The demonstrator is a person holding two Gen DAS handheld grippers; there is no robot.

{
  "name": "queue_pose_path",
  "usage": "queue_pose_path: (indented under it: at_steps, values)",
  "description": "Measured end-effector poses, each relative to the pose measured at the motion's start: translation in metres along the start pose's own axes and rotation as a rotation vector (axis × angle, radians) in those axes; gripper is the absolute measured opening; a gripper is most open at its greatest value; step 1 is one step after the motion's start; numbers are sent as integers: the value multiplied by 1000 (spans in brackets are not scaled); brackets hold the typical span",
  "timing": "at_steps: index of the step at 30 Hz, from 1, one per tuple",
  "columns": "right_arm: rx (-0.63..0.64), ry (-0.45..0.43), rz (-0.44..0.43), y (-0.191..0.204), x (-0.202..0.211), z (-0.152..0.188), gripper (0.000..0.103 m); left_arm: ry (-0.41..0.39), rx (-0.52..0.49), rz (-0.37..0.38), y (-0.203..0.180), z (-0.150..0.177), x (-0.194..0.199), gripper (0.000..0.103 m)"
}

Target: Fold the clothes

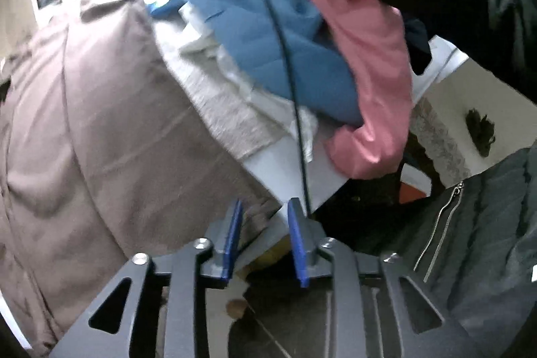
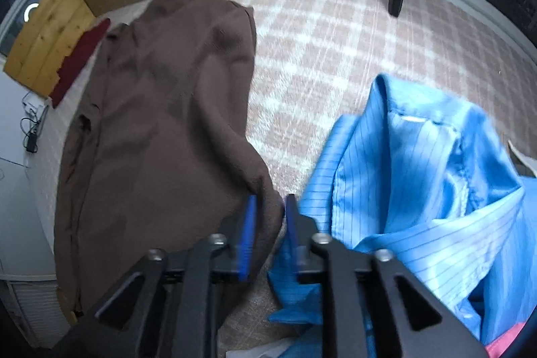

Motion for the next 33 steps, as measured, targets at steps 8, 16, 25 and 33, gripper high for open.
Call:
queue_pose_path:
  at_steps: [8,16,25,33]
  values:
    - [70,21,55,7,-19,2,42,22,10,-46,-1,-4,-23,13]
    - [-9,40,-76,4,-15,-1,10,-107,215,109,35,10,11,9]
    - [-77,-48,-180,46,24,-17,10,-277,492,156,87,62,57,9]
    - [40,-34,-112,134,2,-37,9,-337,649,80,128,104,75,9]
Point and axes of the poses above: each gripper's, at about its wrist camera, not at the fingertips, and x roughly against the way its jaws point, y to its left, z to its underside, the point moved 2 cm from there along -x, roughly the way its jaws point, and after that the axes turned 3 degrees about y, right-handed, at the moved point
